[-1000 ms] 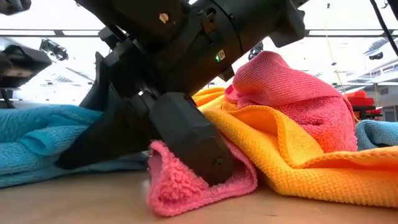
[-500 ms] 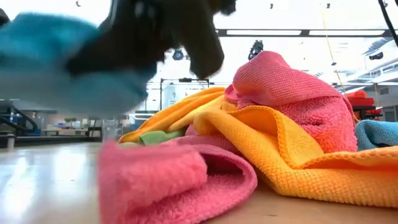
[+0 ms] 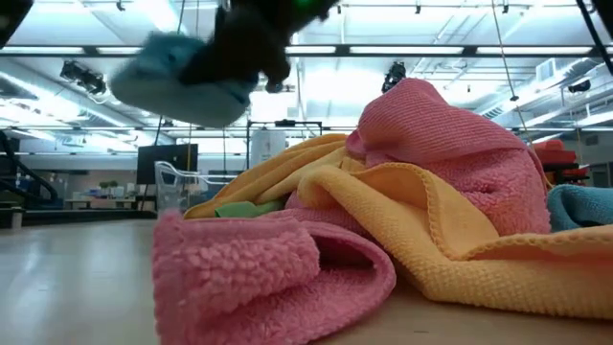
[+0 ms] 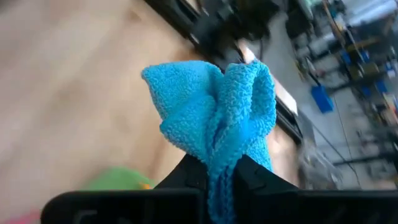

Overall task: Fold microfiber towels
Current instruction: Put the left blue microfiber towel into the transparent bin

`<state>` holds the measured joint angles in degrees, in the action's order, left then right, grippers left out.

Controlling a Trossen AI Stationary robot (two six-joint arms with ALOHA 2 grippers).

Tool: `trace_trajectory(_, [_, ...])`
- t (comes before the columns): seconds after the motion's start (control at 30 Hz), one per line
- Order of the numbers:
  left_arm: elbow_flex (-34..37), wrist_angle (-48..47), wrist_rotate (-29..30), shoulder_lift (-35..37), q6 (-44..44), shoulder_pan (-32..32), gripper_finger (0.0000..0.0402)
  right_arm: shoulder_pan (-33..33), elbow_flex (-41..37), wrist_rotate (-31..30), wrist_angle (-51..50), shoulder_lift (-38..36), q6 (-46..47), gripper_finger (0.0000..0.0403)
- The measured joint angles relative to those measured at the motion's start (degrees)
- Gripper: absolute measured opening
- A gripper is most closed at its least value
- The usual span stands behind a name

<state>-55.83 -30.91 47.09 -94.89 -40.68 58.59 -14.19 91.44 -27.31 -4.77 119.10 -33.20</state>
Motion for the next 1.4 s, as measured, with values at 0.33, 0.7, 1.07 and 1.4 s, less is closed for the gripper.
trace_trajectory(0.33, [1.9, -2.1, 8.0, 0.0, 12.9, -8.2, 0.0012, 14.3, 0.0, 3.9, 2.3, 0.3, -7.8, 0.0029])
trace_trajectory(0.7, [18.9, 18.1, 2.8, 15.3, 36.8, -21.4, 0.0006, 27.2, 2.7, 11.7, 0.7, 0.3, -7.6, 0.0030])
trace_trajectory(1.07, [35.8, 45.1, -14.6, 33.3, 52.9, -31.9, 0.0006, 27.3, 16.5, 16.1, -9.3, 0.3, -14.1, 0.0030])
trace_trajectory(1.4, [45.0, 56.4, -26.1, 41.9, 63.8, -45.2, 0.0007, 34.2, 14.6, 42.4, -8.0, 0.2, -20.4, 0.0030])
